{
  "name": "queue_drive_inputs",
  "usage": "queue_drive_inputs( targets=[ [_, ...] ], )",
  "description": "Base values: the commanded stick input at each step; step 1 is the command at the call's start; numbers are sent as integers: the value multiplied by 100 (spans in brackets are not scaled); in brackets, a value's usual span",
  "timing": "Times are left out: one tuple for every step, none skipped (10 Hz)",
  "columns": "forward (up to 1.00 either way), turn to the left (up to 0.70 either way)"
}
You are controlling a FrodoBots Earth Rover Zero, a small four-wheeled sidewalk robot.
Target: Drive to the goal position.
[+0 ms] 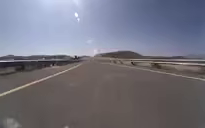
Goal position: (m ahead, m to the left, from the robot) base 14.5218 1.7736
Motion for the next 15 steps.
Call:
queue_drive_inputs(
  targets=[
    [100,0],
    [100,27],
    [100,27],
    [100,27],
    [100,0],
    [100,0],
    [100,0],
    [100,0],
    [100,0],
    [100,0],
    [100,0],
    [100,0],
    [100,0],
    [100,0],
    [100,0]
  ],
)
